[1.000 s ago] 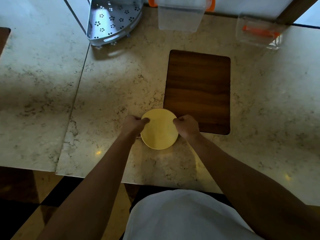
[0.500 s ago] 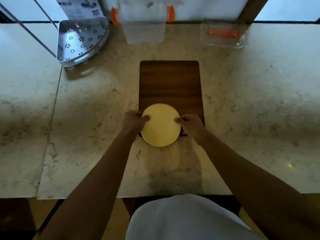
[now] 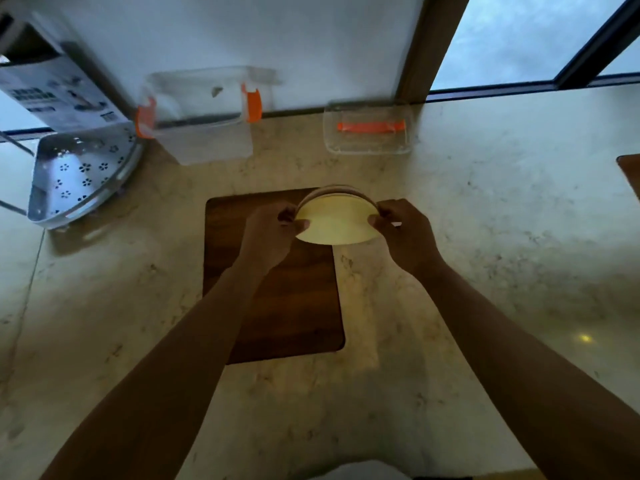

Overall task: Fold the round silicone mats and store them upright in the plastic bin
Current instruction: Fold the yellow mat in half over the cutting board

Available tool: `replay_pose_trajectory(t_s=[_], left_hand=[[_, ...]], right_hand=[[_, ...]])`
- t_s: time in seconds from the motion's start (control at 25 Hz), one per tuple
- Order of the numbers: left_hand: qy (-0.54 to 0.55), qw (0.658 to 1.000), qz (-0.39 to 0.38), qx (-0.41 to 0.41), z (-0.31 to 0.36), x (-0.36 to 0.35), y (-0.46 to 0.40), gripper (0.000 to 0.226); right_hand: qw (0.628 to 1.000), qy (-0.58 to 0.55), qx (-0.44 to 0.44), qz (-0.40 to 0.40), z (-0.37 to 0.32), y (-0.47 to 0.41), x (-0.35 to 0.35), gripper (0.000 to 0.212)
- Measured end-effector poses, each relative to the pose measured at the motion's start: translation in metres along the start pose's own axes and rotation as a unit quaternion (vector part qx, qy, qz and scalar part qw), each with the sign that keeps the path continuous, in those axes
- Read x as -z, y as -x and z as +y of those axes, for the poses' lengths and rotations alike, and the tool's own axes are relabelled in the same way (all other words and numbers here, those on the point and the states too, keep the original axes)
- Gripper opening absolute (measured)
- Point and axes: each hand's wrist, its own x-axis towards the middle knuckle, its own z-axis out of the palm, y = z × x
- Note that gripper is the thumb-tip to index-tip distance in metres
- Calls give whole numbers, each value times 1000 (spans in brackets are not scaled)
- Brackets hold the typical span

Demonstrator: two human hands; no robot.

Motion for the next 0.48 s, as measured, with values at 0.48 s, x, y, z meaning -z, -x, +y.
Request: replay_pose_trajectory(t_s=[0.48], left_hand=[[81, 996, -41, -5, -32, -43, -15, 32]], right_hand=[[999, -30, 25, 3, 53, -13, -22, 22]])
